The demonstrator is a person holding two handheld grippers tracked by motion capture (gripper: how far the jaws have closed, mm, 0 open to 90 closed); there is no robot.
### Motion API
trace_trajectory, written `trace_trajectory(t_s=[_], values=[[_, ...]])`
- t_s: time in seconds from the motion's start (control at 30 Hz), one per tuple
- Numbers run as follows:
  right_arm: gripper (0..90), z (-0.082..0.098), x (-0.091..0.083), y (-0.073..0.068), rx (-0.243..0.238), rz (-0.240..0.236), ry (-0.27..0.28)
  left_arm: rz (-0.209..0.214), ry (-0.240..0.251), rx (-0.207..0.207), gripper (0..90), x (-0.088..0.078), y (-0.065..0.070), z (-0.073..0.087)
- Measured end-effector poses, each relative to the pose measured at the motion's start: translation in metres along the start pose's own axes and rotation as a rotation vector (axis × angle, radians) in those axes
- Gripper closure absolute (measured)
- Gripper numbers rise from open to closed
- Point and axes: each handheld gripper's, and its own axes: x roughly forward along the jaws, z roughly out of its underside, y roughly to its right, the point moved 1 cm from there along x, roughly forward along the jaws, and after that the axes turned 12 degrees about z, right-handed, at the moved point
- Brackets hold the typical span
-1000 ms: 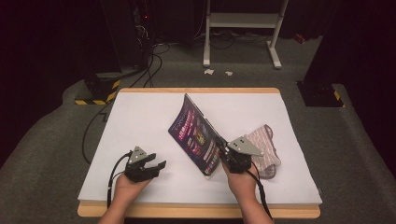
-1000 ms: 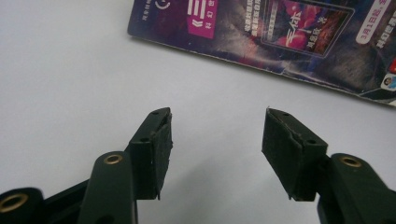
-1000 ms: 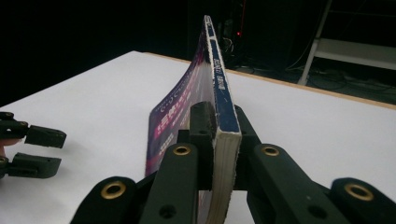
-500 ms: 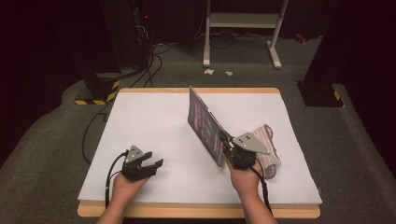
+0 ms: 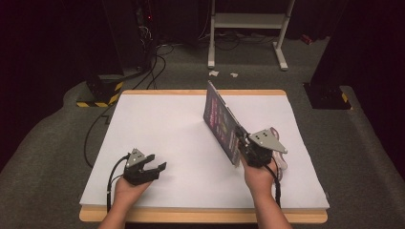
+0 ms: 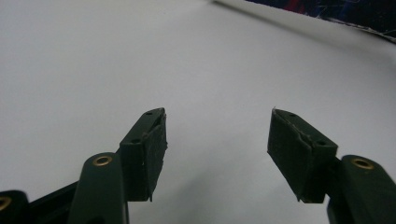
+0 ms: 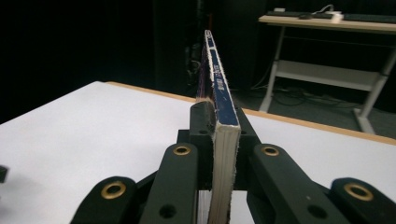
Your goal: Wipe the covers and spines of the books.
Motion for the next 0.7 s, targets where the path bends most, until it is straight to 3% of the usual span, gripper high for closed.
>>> trace_trajectory(t_s=[0.27, 0.7], values=[[84.4, 0.004, -0.002, 0.013, -0.026, 0.082, 0.009, 0.002, -0.008, 0.004, 37.5, 0.001, 0.0, 0.0], [84.3, 0.016, 0.0, -0.014, -0.039, -0.001, -0.005, 0.0, -0.012, 0.006, 37.5, 0.002, 0.0, 0.001]])
